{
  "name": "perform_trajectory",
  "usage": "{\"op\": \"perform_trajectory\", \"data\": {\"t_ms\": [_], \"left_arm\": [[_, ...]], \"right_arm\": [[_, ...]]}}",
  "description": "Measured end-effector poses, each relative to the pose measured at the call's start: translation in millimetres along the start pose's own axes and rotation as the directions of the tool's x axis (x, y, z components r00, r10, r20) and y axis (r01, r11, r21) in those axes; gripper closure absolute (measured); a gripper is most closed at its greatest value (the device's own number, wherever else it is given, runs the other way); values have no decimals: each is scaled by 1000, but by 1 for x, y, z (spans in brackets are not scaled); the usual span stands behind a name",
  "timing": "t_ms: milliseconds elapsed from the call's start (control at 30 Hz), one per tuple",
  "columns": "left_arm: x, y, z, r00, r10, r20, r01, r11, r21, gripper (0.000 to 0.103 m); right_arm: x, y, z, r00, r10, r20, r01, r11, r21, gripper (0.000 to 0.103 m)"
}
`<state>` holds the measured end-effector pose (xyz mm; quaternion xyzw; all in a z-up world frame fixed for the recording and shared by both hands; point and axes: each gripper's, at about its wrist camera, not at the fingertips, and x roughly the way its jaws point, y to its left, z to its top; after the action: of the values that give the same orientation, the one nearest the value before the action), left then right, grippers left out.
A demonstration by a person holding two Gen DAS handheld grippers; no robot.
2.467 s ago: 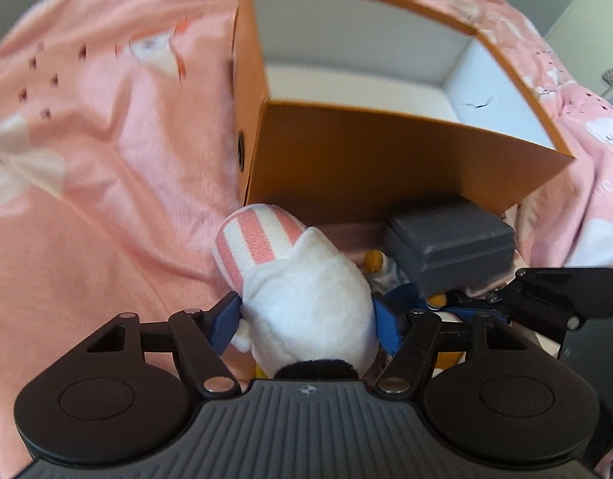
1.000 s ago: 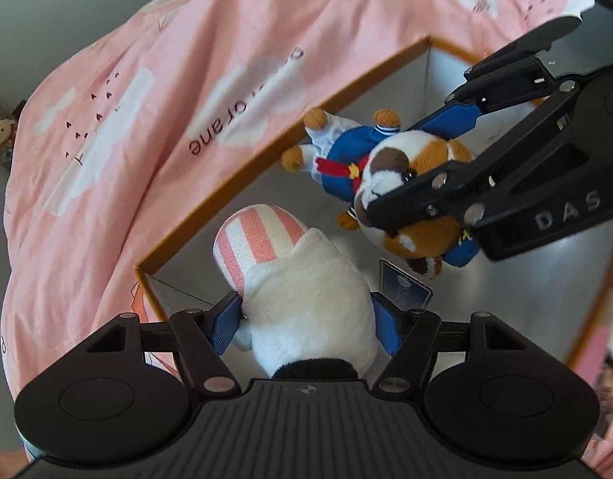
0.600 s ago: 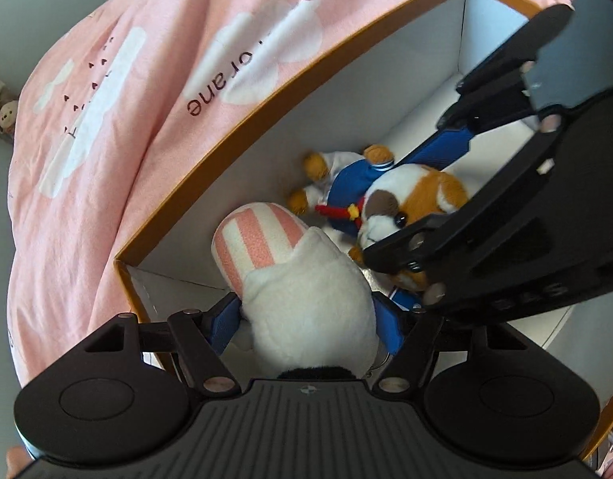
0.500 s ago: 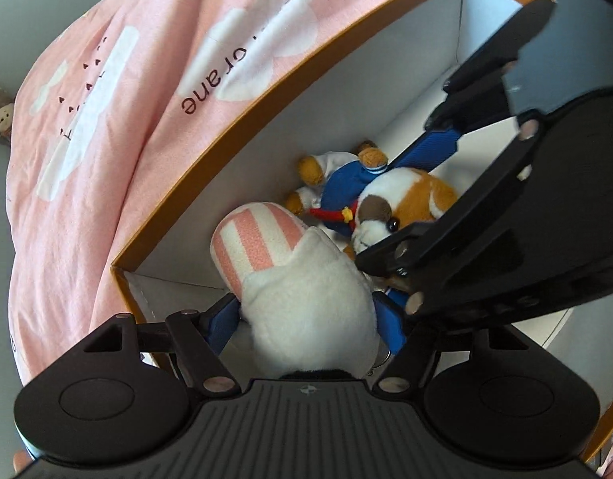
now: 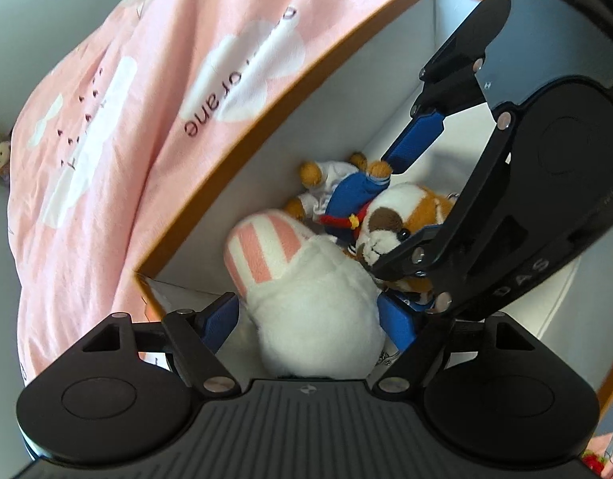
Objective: Organize objects
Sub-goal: 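Carry both plushes into the orange box and open both grippers, then withdraw both grippers up out of the orange box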
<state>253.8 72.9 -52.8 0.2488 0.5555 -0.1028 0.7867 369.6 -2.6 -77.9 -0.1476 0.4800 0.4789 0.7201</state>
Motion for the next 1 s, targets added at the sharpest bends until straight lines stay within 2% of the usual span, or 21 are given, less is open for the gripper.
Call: {"op": "perform_trajectory", "data": {"t_ms": [33,100,133,233,267,300,467,633,733,900,1000], "left_arm": [[-5,0,-1,1000,-1,13,0,1000,5,13],[-13,0,-4,999,-1,36,1,1000,3,29],[-16,1,-5,999,-7,43,7,1000,-5,32],[-18,5,-3,998,-24,53,25,999,-26,46],[-14,8,13,999,-24,41,25,999,-29,49],[-10,8,13,999,-31,32,32,999,-34,51],[1,12,15,998,-50,32,53,994,-92,53],[7,8,15,998,-33,49,36,997,-69,53],[5,10,14,997,-34,65,40,996,-86,51],[-14,12,10,990,-22,137,39,991,-129,48],[-38,11,7,979,7,206,28,986,-166,48]], "right_arm": [[-3,-1,-1,1000,2,1,-2,1000,-6,31],[-9,-3,-3,1000,6,-3,-6,1000,-13,31],[-11,-3,-5,1000,7,-3,-7,1000,-15,33],[-15,-7,-10,1000,26,-14,-26,1000,-4,51],[-16,-8,-11,999,39,-14,-39,999,5,55],[-16,-8,-12,999,46,-14,-46,999,11,55],[-11,-6,-11,999,43,-7,-43,999,24,58],[-5,-1,-2,999,46,-13,-46,998,40,60],[-4,-1,1,999,43,-23,-42,998,42,60],[-15,3,-2,1000,3,1,-3,999,45,55],[-31,10,-4,999,-40,32,39,999,34,54]]}}
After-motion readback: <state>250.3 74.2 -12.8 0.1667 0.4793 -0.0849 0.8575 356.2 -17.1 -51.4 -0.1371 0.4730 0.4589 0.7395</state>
